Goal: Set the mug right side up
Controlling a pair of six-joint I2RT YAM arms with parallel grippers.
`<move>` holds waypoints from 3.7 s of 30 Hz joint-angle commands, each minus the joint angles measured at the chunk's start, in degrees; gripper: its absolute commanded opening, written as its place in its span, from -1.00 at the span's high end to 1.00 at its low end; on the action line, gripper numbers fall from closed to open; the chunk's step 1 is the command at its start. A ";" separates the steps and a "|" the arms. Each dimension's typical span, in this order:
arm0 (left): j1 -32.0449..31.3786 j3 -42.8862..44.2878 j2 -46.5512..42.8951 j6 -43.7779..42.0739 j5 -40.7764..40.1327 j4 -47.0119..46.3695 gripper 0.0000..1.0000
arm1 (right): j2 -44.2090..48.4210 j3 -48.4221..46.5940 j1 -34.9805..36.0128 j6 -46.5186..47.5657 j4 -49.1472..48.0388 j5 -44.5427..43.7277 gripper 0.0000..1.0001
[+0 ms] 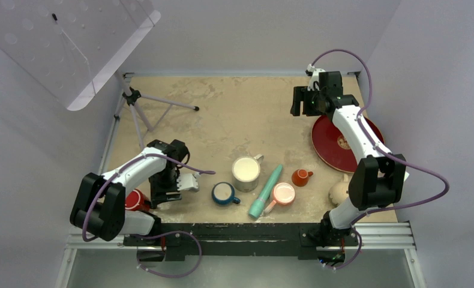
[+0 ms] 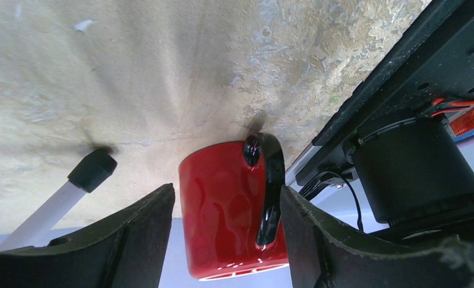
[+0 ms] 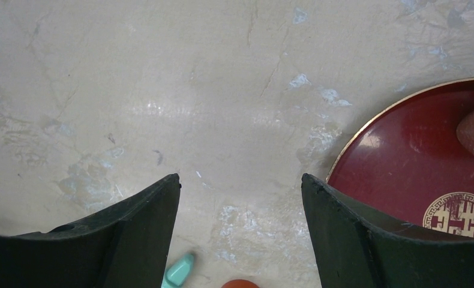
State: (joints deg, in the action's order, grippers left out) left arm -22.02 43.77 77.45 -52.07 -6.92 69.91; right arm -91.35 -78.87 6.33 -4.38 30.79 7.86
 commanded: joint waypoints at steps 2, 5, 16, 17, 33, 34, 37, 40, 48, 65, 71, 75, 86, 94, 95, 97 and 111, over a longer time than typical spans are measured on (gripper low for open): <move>-0.13 -0.98 1.02 -2.54 -1.81 -2.68 -0.36 | 1.19 -2.20 0.25 1.04 -1.80 2.25 -0.55; -0.13 -0.72 1.61 -1.71 -3.65 -5.96 -0.35 | 0.74 -2.62 0.18 1.26 -1.40 2.34 -0.54; -5.50 3.77 0.23 3.03 4.25 5.15 -0.45 | 1.53 -2.57 0.21 1.56 -0.78 1.65 -0.54; -5.86 2.49 0.43 3.53 3.49 4.78 -0.45 | 1.71 -2.45 0.18 1.57 -0.81 1.64 -0.54; -3.37 -7.48 5.55 -1.78 -12.78 -9.25 0.04 | 3.63 -1.32 0.32 1.66 0.56 -0.39 -0.54; -3.10 -6.32 5.72 -1.75 -12.28 -8.93 0.27 | 3.56 -1.39 0.32 1.66 0.66 -0.39 -0.54; -2.65 -2.87 6.02 -0.93 -7.44 -5.27 0.84 | 3.54 -1.94 0.31 1.57 1.15 -0.32 -0.54; -1.98 0.96 6.30 0.53 -1.30 -1.20 1.00 | 3.82 -2.22 0.34 1.59 1.42 -0.28 -0.54; -1.33 21.58 9.33 14.42 18.40 9.76 1.00 | 5.38 -3.18 0.30 1.33 2.01 3.38 -0.54; 5.89 85.19 20.82 47.40 56.12 -11.28 1.00 | 17.40 3.26 15.42 -17.68 -35.74 38.79 -0.96; 3.02 86.92 18.55 46.93 62.08 -17.58 1.00 | 15.88 5.83 19.69 -26.96 -53.53 42.39 -0.85; 1.62 85.02 16.94 46.93 64.29 -19.44 1.00 | 12.87 2.16 22.63 -24.08 -50.11 43.80 -0.69; -2.24 83.81 15.50 46.76 61.61 -19.11 0.95 | 12.05 -1.59 24.43 -21.99 -44.46 42.63 1.00; -1.66 81.85 10.07 45.41 35.25 -9.05 -1.00 | 16.98 0.26 13.15 -12.47 -14.30 14.46 1.00; -1.44 80.52 9.14 44.78 31.30 -7.92 -1.00 | 16.70 0.05 12.15 -11.11 -11.10 10.75 1.00; -1.04 76.78 7.27 44.04 24.34 -6.11 -1.00 | 14.57 -1.61 10.36 -7.86 -4.93 4.85 1.00; -0.74 55.38 -3.78 40.64 17.56 -4.28 -1.00 | -7.34 -11.97 -0.79 -8.59 10.86 -20.47 1.00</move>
State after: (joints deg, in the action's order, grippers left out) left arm -23.18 99.77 76.51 -9.67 12.82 66.76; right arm -101.38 -87.74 6.83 -12.34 42.57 -4.21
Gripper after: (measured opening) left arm 0.997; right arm 0.158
